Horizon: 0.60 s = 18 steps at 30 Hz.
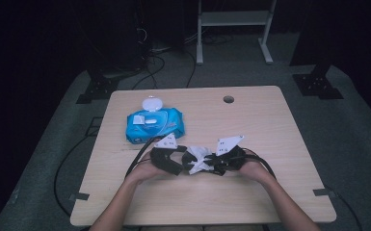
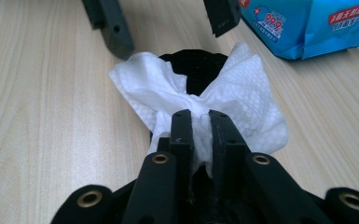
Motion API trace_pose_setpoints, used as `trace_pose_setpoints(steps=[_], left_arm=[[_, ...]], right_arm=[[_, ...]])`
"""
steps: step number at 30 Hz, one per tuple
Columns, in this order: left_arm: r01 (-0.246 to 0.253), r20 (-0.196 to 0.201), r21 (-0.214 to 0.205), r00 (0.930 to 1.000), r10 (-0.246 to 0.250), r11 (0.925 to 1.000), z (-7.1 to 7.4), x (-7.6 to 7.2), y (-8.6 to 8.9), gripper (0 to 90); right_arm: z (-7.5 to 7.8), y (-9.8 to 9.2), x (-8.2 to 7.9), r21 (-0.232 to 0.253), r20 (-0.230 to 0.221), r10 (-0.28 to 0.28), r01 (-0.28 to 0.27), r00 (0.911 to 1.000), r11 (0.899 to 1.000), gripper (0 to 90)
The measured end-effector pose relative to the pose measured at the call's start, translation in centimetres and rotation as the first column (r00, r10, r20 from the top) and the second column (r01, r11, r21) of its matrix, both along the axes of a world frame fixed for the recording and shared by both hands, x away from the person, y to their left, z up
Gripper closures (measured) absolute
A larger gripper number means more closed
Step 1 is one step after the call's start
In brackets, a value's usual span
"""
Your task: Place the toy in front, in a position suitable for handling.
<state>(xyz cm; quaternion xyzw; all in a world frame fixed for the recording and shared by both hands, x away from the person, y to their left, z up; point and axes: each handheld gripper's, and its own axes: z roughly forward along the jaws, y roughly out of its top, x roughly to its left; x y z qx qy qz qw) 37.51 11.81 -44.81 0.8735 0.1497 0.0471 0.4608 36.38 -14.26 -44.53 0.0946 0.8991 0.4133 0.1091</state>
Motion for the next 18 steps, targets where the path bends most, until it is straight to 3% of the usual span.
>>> trace_pose_setpoints(steps=[4, 9, 14, 18], left_arm=[[0.003, -0.01, 0.083, 0.9999, -0.002, 0.9966, -1.4, 0.6, -0.6, 14.0], [-0.021, -0.026, 0.097, 0.9994, 0.024, 0.9951, -2.2, 1.1, -1.1, 8.5], [0.03, -0.027, 0.142, 0.9993, -0.027, 0.9893, -2.7, 0.6, -1.9, 12.2], [0.076, -0.034, 0.139, 0.9968, -0.072, 0.9874, -2.3, 0.1, -1.6, 14.0]], right_arm=[[0.1, 0.0, -0.2, -0.005, 0.002, 0.006, -0.006, 1.0, 1.0, 80.9], [0.1, -0.3, -0.2, -0.001, -0.019, 0.027, -0.027, 0.9995, 1.0, 81.7], [0.2, -0.8, -0.1, -0.006, -0.026, 0.021, -0.021, 0.9994, 1.0, 81.7], [0.4, -1.7, 0.1, -0.013, -0.039, -0.002, 0.001, 0.9992, 1.0, 81.8]])
